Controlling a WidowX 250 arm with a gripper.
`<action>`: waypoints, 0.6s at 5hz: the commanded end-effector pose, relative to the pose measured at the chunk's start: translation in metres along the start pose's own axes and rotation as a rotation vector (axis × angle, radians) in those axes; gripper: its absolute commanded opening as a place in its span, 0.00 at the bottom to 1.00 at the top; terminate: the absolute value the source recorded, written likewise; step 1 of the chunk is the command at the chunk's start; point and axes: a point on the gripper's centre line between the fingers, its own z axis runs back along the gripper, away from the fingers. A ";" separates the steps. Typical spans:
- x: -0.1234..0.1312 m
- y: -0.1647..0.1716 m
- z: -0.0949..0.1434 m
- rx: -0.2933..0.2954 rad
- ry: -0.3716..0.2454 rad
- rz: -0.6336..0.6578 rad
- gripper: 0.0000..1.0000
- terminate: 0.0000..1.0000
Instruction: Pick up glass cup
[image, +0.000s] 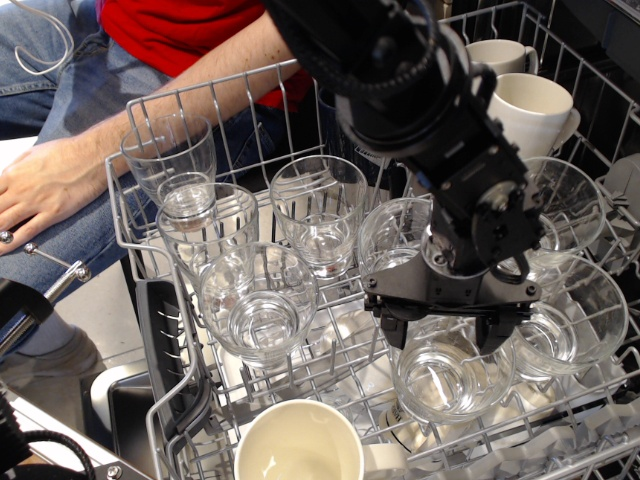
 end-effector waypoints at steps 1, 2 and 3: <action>0.012 0.007 -0.010 0.035 -0.041 0.006 1.00 0.00; 0.016 0.009 -0.019 0.057 -0.051 0.003 1.00 0.00; 0.015 0.016 -0.035 0.059 -0.046 0.005 1.00 0.00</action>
